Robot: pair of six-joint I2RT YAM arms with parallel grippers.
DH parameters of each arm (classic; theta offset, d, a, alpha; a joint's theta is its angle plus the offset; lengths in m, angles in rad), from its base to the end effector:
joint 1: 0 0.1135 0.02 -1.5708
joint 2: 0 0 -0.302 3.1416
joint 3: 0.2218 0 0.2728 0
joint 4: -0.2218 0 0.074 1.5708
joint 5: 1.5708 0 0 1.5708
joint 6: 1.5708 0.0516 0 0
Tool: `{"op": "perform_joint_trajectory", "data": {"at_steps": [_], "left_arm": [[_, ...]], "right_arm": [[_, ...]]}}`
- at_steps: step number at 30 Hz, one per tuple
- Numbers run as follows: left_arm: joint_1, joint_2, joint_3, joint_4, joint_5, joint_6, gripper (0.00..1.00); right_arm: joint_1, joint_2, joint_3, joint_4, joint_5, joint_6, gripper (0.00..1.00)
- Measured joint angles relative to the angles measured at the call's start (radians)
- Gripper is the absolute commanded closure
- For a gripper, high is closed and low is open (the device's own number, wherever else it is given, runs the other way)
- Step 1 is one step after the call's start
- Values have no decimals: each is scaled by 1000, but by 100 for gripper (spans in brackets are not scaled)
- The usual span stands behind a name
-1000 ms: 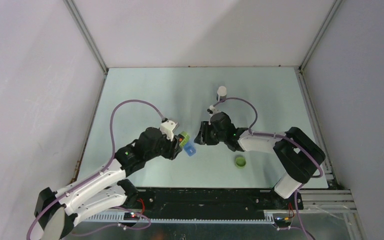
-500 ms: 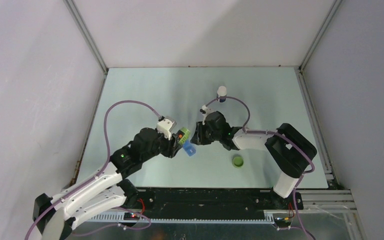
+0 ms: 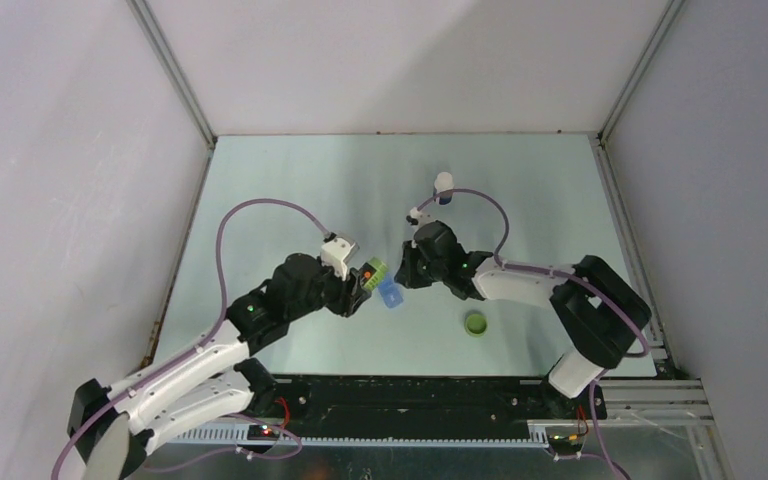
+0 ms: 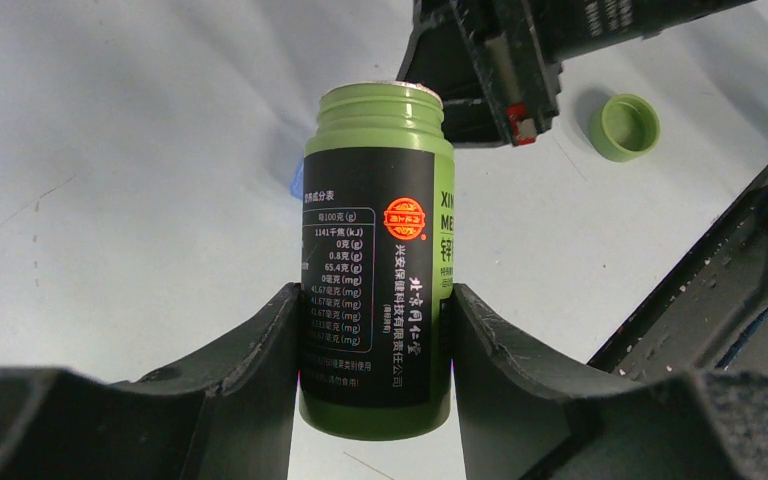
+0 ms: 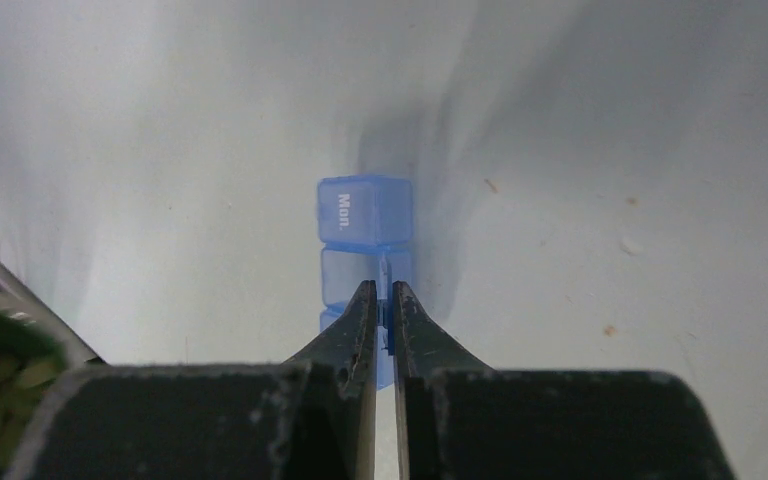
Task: Sort the pills into containers
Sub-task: Move the pill container to the center of the board, then pour the pill into the pill container.
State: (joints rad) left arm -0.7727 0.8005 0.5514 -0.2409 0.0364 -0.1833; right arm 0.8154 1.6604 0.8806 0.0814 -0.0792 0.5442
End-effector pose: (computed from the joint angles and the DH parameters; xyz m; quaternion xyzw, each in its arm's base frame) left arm 0.1370 -0.1362 0.2637 0.2580 0.8177 -0.2505 0.4496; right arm 0.2538 0.2754 0.1892 -0.1390 0.8951 0.2933 0.3058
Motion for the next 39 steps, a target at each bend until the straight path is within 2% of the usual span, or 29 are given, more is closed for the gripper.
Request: {"op": "perform_joint_trajectory", "data": {"at_steps": [5, 11, 14, 17, 19, 24, 29, 39], "left_arm": [[-4, 54, 0, 48, 30, 0, 100], [-14, 145, 0, 75, 54, 10, 100], [-18, 205, 0, 72, 54, 13, 100], [-21, 234, 0, 67, 54, 20, 100], [-24, 240, 0, 69, 58, 26, 100], [-32, 260, 0, 87, 80, 35, 100], [-39, 292, 0, 121, 106, 53, 100], [-53, 393, 48, 125, 98, 86, 100]], "right_arm": [[0, -89, 2, -111, 112, 2, 91], [-6, -102, 1, -184, 167, 20, 86], [-9, -102, 1, -193, 171, 38, 77], [-13, -102, 0, -194, 173, 54, 59], [-15, -102, 0, -196, 174, 61, 53], [-25, -111, 0, -219, 177, 67, 43], [-53, -170, -5, -264, 185, 82, 30], [-134, -428, -60, -388, 253, 92, 28]]}}
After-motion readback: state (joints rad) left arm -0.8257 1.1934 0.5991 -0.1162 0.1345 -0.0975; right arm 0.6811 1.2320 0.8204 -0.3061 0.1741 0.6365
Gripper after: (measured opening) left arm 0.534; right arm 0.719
